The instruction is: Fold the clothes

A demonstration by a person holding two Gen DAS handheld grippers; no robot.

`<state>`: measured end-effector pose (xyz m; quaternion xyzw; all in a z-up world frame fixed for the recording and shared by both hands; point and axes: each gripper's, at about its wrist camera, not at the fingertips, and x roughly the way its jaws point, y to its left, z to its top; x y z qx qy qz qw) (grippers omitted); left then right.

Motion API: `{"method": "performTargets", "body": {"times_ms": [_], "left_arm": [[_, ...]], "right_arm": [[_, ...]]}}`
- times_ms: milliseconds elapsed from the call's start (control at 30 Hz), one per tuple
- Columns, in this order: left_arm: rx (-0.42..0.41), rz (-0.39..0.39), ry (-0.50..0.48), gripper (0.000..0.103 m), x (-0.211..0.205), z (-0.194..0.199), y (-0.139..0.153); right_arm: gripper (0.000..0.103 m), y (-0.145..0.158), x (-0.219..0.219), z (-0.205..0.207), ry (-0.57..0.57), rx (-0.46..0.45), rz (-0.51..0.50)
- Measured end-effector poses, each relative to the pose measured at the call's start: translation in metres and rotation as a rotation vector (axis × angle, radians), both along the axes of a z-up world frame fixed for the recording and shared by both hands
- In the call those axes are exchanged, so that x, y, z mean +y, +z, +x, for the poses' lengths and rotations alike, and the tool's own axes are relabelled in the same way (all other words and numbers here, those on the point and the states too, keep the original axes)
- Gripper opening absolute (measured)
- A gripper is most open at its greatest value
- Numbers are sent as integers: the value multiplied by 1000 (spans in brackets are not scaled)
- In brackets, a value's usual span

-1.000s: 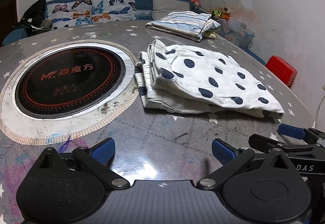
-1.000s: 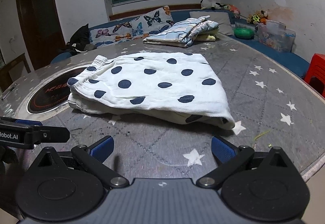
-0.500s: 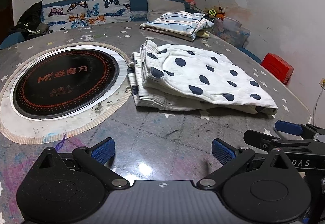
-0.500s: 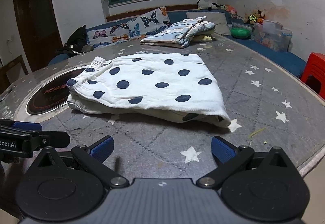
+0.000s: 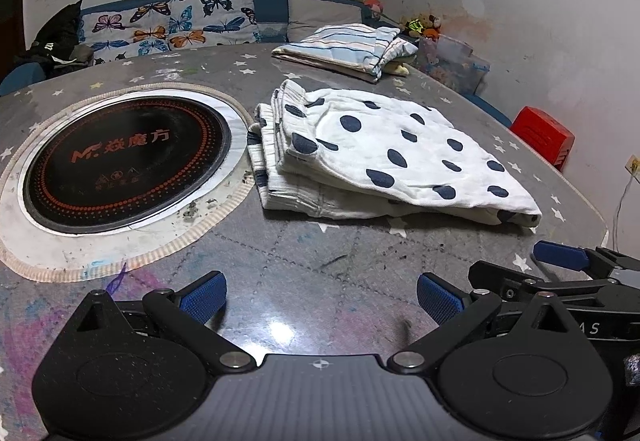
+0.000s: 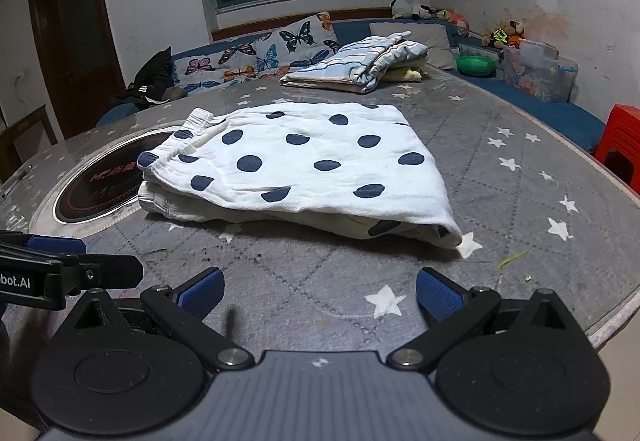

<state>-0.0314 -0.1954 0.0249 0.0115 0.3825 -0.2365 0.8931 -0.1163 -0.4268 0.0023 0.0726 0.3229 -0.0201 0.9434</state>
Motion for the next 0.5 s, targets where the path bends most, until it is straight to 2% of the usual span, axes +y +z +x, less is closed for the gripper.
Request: {"method": "performTargets", "body": {"times_ms": [500], "left_arm": [[11,-5,-24,103,-7,-2,-2]], "right_arm": [[103,-2,-1,0,2,3,4]]}}
